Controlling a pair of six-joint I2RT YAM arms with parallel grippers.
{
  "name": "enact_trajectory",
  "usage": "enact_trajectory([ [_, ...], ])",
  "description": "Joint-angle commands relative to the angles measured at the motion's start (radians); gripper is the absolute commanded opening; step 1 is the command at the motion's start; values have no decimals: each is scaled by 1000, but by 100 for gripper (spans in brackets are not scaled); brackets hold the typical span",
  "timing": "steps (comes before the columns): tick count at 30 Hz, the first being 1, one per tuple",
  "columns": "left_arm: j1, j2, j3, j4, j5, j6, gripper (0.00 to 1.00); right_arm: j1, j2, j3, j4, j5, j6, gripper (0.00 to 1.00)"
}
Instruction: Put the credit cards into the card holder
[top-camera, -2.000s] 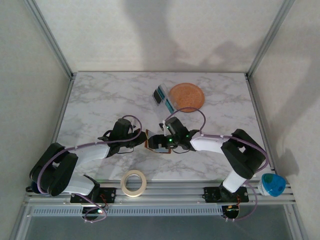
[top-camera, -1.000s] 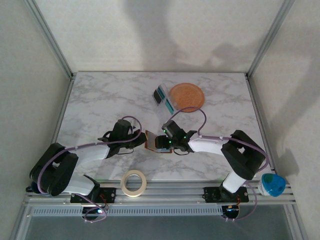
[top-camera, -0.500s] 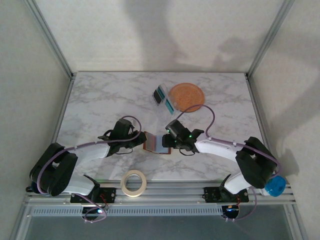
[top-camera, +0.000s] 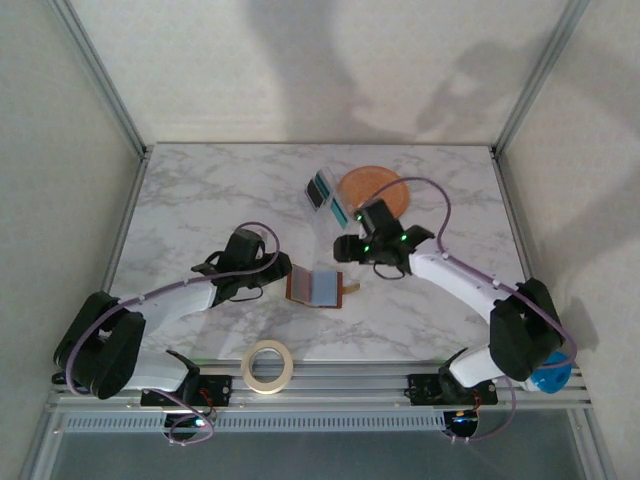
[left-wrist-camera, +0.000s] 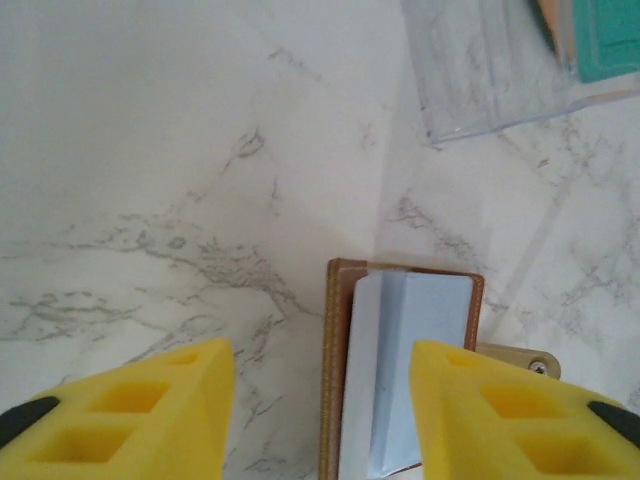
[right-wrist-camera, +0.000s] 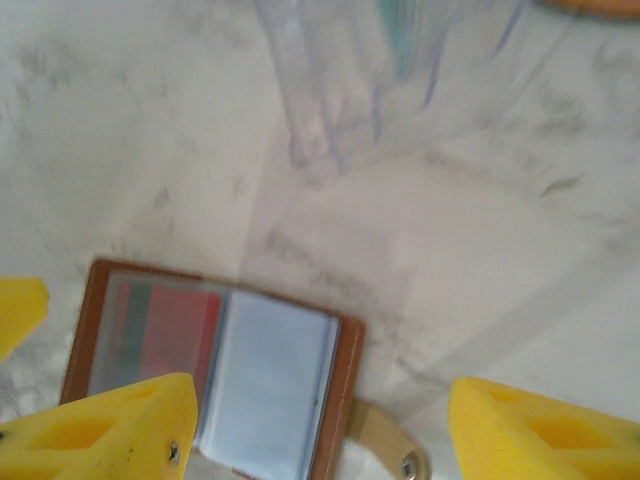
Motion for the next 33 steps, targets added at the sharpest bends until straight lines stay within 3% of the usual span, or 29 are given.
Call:
enact_trajectory([
  [1, 8, -48, 49, -43, -40, 41, 56, -94, 10, 110, -70, -117, -134, 68],
  [5, 8, -59, 118, -112, -38, 87, 65, -172, 101, 240, -118, -141, -189, 68],
  [10, 11, -93, 134, -127, -55, 97, 82, -180, 229, 409, -173, -52, -281, 69],
  [15, 26, -84, 134, -145, -67, 96, 83, -183, 376, 592, -231, -97, -339, 70],
  [19, 55, -76, 110, -140, -60, 87, 84, -183, 481, 698, -232, 35, -383, 87],
  [22, 70, -84, 90, -136, -63, 87, 84, -183, 591, 834, -255, 18, -401, 98],
  [28, 95, -80, 75, -136, -55, 86, 84, -183, 802, 1063, -287, -38, -418, 98],
  [33, 109, -76, 62, -128, -49, 88, 85, -182, 925, 1228, -341, -126, -420, 89],
])
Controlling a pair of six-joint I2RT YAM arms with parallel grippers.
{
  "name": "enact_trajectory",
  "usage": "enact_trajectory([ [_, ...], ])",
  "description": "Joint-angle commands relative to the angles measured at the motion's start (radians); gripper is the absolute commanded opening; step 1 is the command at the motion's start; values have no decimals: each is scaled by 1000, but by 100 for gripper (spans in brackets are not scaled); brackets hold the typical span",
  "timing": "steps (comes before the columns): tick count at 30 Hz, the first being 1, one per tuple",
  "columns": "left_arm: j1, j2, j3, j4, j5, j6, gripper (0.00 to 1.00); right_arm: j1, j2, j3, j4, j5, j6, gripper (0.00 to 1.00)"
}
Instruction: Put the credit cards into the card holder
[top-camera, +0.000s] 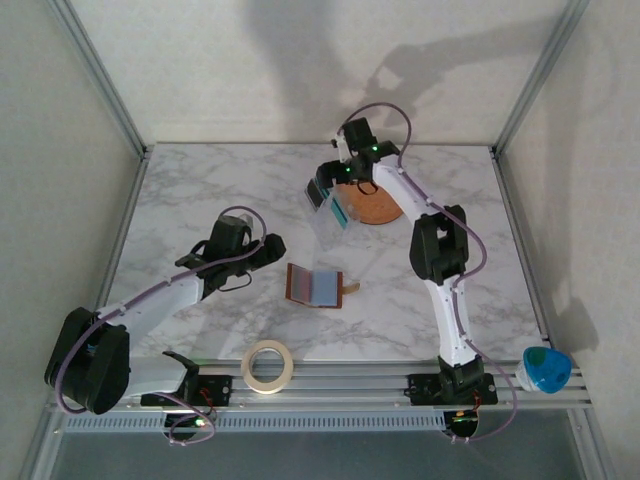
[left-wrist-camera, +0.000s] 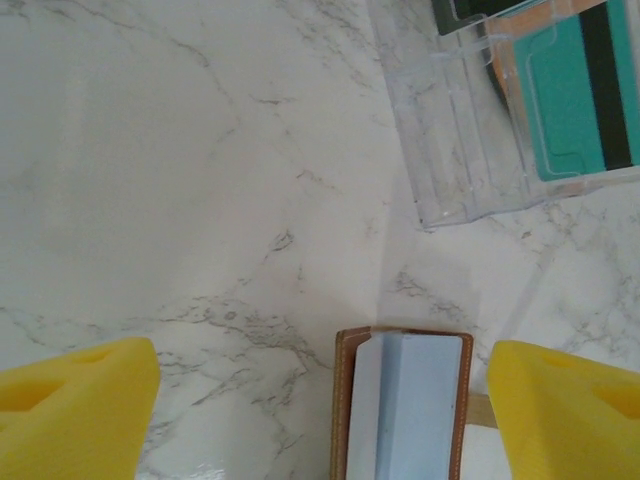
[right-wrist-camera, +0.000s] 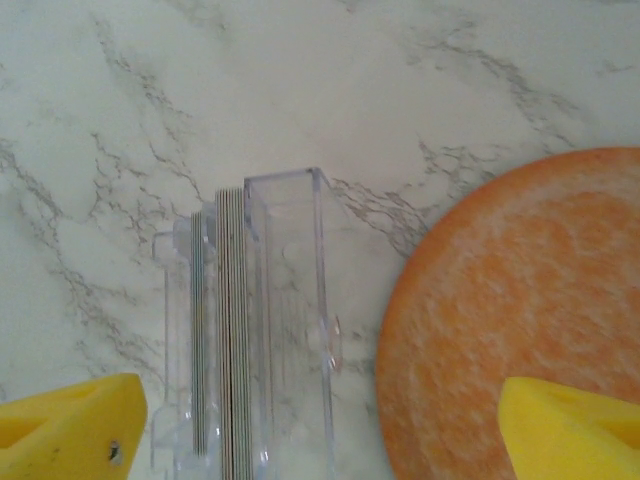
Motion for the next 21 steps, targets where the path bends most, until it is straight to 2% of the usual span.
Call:
enact_trajectory([
  [1, 17, 6, -1, -13, 0, 14, 85, 3, 41, 85, -68, -76, -13, 88],
  [4, 17, 7, 0, -19, -1, 17, 85, 7, 51, 88, -66, -58, -29, 88],
  [10, 26, 45, 23, -30, 13, 30, 85, 24, 81, 96, -85, 96, -93, 87],
  [21, 27, 55, 26, -13, 25, 30, 85, 74, 95, 101, -72, 239, -188, 86],
])
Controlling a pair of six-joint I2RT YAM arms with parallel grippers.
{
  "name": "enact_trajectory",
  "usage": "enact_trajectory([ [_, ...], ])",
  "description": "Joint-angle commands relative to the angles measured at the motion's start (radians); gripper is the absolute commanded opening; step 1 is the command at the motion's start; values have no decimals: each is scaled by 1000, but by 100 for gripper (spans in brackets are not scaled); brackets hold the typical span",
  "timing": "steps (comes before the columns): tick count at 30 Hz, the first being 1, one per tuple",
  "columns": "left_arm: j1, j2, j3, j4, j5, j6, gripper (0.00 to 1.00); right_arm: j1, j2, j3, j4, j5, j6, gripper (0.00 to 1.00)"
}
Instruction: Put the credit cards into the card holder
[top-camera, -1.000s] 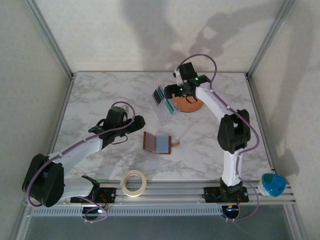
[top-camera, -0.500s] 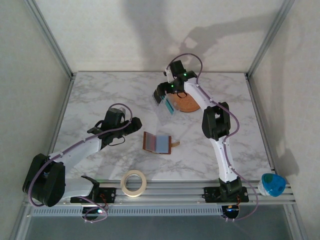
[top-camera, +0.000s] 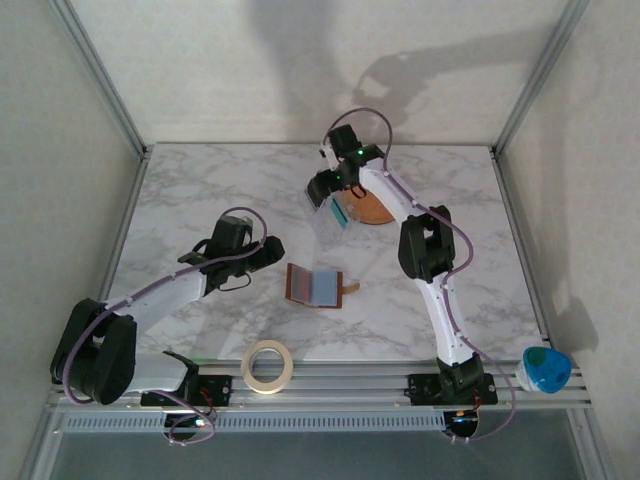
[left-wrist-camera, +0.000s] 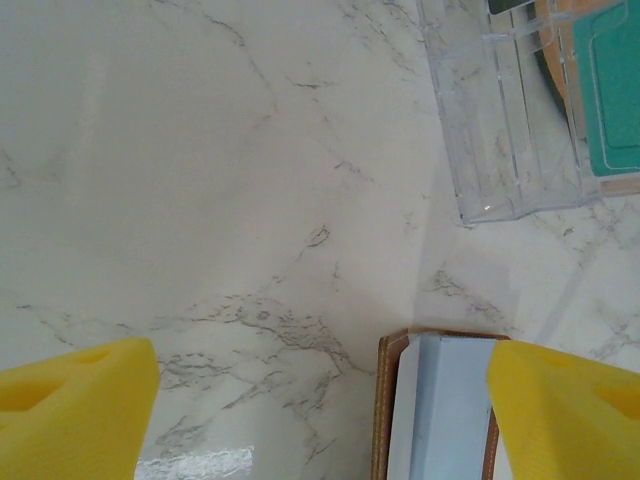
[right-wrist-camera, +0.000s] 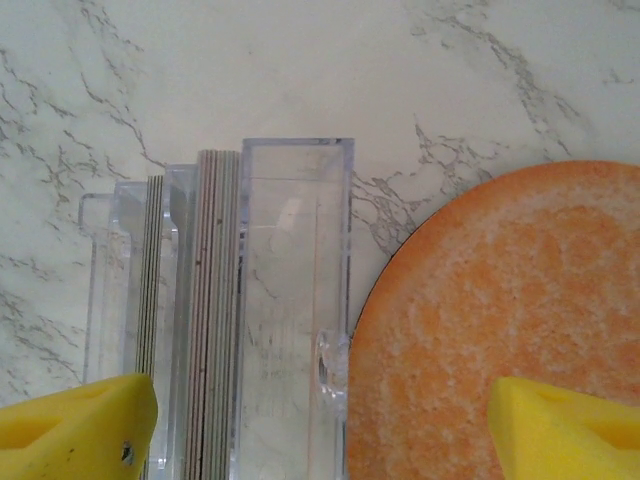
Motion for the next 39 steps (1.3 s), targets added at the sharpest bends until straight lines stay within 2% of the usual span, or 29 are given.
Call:
enact_trajectory([
  [1, 10, 9, 25, -18, 16, 14, 85, 24, 25, 32, -9, 84, -60, 86],
  [31, 9, -21, -24, 2, 15, -11, 85, 54, 18, 15, 47, 298, -175, 75],
  [39, 9, -27, -38, 3, 11, -10, 85, 68, 13, -1, 70, 353, -200, 69],
])
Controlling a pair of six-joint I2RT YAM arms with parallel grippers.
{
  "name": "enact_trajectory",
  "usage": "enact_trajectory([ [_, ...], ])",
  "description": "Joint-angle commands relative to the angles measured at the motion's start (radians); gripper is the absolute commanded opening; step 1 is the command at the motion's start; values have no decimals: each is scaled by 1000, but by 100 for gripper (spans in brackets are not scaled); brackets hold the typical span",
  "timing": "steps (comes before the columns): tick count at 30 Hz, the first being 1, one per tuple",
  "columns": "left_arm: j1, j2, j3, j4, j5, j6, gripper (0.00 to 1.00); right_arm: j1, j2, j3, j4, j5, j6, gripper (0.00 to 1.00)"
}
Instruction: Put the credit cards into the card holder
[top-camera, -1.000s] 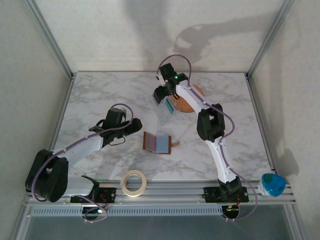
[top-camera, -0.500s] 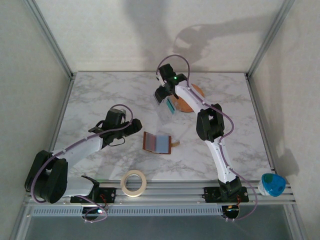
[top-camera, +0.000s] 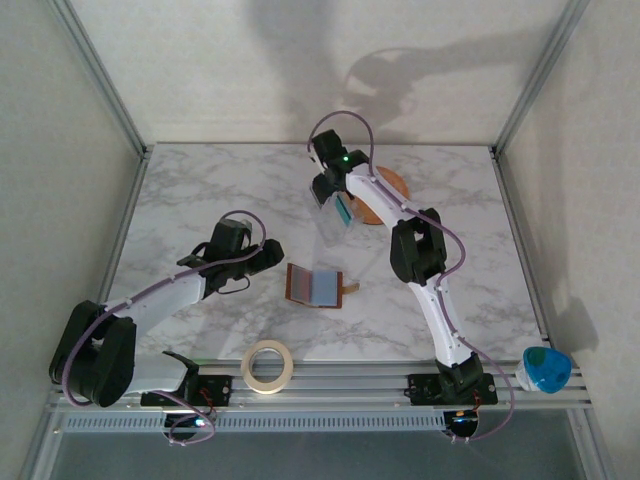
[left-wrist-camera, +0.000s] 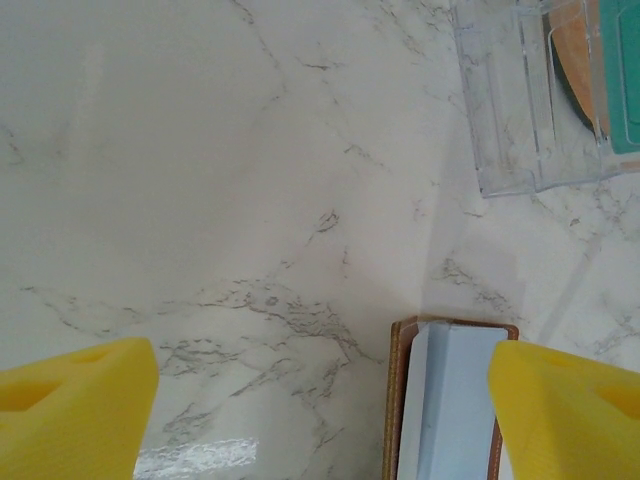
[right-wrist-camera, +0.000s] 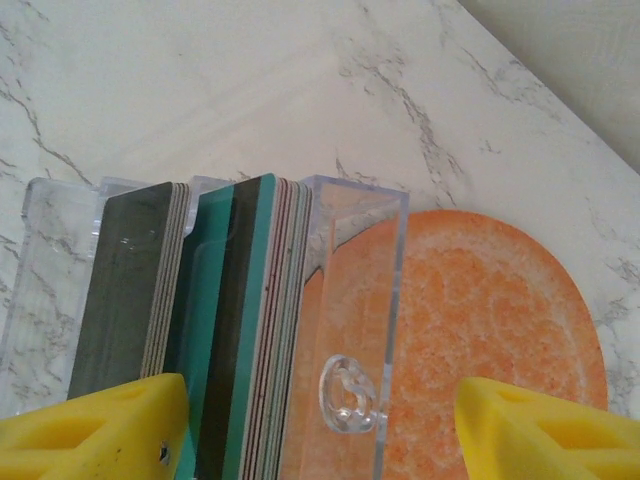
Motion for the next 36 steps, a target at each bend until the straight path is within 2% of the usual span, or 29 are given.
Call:
enact_trajectory([
  [1, 5, -20, -17, -2, -4, -6, 85, 7, -4, -13, 25, 72, -29, 67],
  [17, 6, -25, -8, -16, -1, 11, 85, 27, -14, -42, 64, 165, -66, 59],
  [21, 5, -27, 9, -37, 0, 20, 85, 30, -14, -46, 62, 154, -62, 47],
  [28, 7, -36, 15, -46, -6, 27, 86, 40, -16, -49, 63, 168, -68, 40],
  [33, 6, -33, 17, -48, -4, 32, 86, 40, -23, -50, 65, 172, -72, 39],
  [36, 6, -33, 20, -53, -5, 37, 86, 40, -23, -52, 73, 184, -80, 43],
])
